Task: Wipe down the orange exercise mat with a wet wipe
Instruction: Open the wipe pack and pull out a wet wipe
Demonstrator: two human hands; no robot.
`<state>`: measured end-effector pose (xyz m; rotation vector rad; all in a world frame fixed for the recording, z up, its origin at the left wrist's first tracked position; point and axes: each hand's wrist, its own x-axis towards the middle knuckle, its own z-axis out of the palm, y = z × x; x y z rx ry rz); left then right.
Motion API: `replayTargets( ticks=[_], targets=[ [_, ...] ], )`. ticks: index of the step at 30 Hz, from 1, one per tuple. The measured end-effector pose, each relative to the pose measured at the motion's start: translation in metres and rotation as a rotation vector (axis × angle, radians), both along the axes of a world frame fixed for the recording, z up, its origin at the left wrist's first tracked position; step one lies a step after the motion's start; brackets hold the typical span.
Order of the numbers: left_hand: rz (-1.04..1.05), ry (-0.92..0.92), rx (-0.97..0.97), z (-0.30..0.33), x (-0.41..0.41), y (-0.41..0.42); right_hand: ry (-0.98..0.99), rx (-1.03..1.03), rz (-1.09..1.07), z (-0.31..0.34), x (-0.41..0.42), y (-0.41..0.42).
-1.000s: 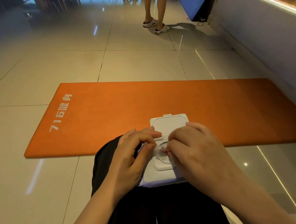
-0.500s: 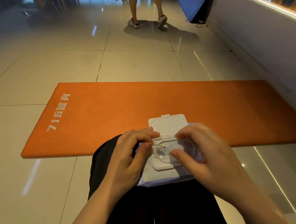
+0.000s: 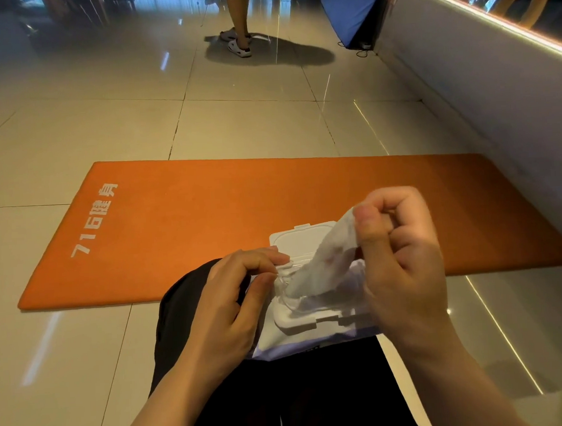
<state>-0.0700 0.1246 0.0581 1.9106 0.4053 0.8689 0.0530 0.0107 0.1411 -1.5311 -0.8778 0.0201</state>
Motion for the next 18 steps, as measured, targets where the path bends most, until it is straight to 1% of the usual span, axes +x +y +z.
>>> replayTargets(
  ticks=[2, 4, 7, 11, 13, 14, 18],
  targets=[
    [0.000, -0.001, 0.026, 0.000, 0.001, 0.000, 0.006, 0.116, -0.052, 0.010, 0.002, 0.002],
    [0.017, 0.001, 0.051, 0.002, 0.002, -0.001, 0.027, 0.172, -0.064, 0.016, 0.009, 0.003],
    [0.019, -0.001, 0.073, 0.003, 0.002, -0.002, -0.010, 0.096, -0.087, 0.014, 0.025, 0.000],
    [0.026, 0.018, 0.157, 0.008, 0.004, -0.003, -0.091, 0.148, -0.277, 0.018, 0.051, -0.021],
    [0.036, -0.001, 0.208, 0.012, 0.007, -0.005, -0.131, 0.101, -0.329, 0.020, 0.062, -0.034],
    [0.035, -0.011, 0.226, 0.014, 0.008, -0.006, -0.142, 0.049, -0.314, 0.019, 0.066, -0.040],
    [0.007, 0.034, 0.308, 0.015, 0.006, -0.016, -0.200, -0.215, -0.135, 0.001, 0.062, -0.056]
  ],
)
